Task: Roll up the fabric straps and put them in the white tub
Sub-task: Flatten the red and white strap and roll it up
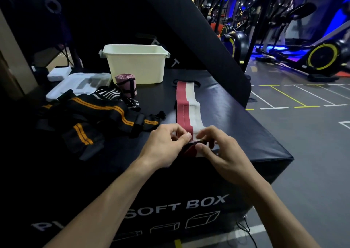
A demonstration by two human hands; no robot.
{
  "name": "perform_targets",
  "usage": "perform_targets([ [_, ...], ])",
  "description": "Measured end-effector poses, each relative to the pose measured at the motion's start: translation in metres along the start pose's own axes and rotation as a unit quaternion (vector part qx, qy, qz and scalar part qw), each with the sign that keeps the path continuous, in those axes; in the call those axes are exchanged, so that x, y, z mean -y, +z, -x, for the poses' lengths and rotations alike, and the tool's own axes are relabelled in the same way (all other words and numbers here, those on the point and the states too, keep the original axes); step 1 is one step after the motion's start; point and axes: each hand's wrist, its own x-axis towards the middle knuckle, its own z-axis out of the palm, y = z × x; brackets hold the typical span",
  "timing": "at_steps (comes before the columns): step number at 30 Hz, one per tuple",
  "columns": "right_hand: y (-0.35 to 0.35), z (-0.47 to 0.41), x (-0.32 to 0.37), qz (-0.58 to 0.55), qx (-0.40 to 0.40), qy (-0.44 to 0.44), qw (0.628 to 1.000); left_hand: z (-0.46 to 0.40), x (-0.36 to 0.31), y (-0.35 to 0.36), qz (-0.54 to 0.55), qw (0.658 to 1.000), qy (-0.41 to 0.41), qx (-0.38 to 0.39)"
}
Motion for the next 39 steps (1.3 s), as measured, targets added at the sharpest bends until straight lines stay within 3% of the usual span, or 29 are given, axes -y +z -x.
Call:
perform_targets([
  [4, -0.001, -0.01, -0.004, 0.012, 0.028, 0.035, 0.999, 0.001, -0.001, -0.004, -0.056, 0.998, 0.029, 0.011],
  [8, 0.007, -0.018, -0.001, 0.025, 0.004, 0.086, 0.996, 0.002, 0.004, -0.008, -0.133, 0.988, 0.081, 0.019],
  [13, 0.02, -0.028, 0.004, 0.11, -0.031, 0.122, 0.986, -0.008, -0.003, -0.002, -0.243, 0.968, 0.06, 0.013],
  [19, 0.029, -0.027, 0.011, 0.157, -0.104, 0.031, 0.982, -0.019, -0.004, -0.006, -0.245, 0.968, 0.027, 0.037],
  [24, 0.013, -0.01, -0.001, 0.183, -0.017, -0.02, 0.983, -0.024, -0.001, -0.009, -0.222, 0.973, 0.021, 0.057],
  [29, 0.014, -0.017, -0.01, 0.188, 0.009, -0.001, 0.982, -0.026, -0.01, 0.001, -0.292, 0.956, 0.014, -0.01],
  [33, 0.014, -0.02, -0.014, 0.203, 0.018, -0.033, 0.978, -0.03, -0.006, -0.001, -0.265, 0.956, 0.068, -0.105],
  [36, 0.01, -0.021, -0.011, 0.249, 0.039, -0.058, 0.966, -0.034, 0.002, -0.004, -0.18, 0.968, 0.174, -0.034],
  [39, -0.001, -0.015, -0.004, 0.281, 0.069, -0.083, 0.954, -0.034, 0.005, -0.004, -0.117, 0.967, 0.213, 0.078],
])
